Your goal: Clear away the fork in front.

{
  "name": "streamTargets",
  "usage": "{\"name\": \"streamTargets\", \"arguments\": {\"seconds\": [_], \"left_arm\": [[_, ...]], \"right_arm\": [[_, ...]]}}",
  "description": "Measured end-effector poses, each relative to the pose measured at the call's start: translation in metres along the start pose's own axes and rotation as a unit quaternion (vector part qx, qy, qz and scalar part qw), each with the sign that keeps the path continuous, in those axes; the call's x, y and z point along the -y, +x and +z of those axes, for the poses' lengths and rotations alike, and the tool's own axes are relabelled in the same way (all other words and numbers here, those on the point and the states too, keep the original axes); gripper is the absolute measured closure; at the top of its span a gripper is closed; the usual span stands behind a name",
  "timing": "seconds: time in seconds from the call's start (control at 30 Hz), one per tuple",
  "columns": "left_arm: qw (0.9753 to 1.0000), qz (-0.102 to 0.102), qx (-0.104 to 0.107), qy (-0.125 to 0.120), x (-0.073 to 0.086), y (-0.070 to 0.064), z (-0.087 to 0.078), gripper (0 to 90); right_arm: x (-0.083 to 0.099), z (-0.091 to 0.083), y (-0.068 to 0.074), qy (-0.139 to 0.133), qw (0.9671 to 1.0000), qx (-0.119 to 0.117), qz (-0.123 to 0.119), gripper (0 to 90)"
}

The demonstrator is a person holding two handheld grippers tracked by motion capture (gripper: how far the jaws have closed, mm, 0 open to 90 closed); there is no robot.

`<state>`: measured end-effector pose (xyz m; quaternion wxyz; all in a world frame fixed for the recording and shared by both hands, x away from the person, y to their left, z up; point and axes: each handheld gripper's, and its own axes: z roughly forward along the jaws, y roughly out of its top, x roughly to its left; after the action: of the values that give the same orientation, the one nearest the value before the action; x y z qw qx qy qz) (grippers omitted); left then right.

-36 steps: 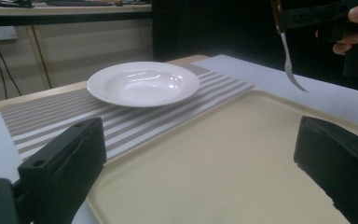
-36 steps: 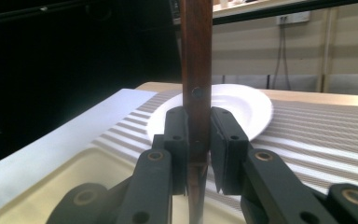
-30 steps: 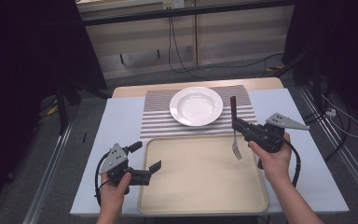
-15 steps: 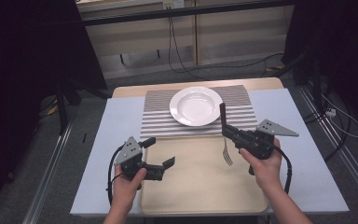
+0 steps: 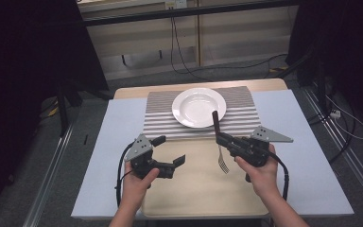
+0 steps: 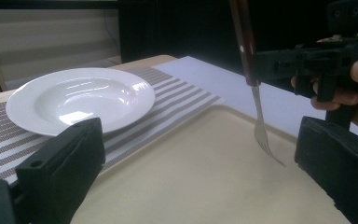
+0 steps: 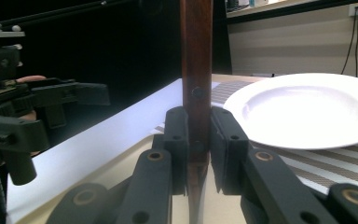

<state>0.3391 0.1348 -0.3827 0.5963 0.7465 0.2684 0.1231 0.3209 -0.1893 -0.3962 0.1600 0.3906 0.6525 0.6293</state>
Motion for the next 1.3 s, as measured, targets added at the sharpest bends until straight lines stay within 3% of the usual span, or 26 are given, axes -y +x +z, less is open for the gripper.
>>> {"name": "streamTargets", "arguments": {"seconds": [0.13,0.5,0.77,1.0,1.3], "left_arm": [[1.0000,0.001,0.000,0.002,-0.007,-0.002,0.007,2.7],[0.9998,-0.020,0.002,-0.008,-0.029,-0.004,0.024,3.7],[0.9995,-0.029,0.007,-0.010,-0.039,-0.006,0.032,10.3],[0.9997,-0.022,0.007,-0.010,-0.041,-0.006,0.037,15.9],[0.9994,-0.019,0.023,-0.015,-0.046,-0.012,0.041,25.4]], "right_arm": [[0.001,0.003,0.005,-0.003,1.0000,-0.008,0.001,77.9],[0.005,0.010,0.012,0.002,0.9999,-0.015,-0.002,77.9],[0.007,0.013,0.015,0.004,0.9998,-0.017,-0.007,77.9],[0.008,0.014,0.017,0.007,0.9998,-0.017,-0.010,77.9],[0.010,0.018,0.020,0.009,0.9996,-0.020,-0.017,77.8]]}}
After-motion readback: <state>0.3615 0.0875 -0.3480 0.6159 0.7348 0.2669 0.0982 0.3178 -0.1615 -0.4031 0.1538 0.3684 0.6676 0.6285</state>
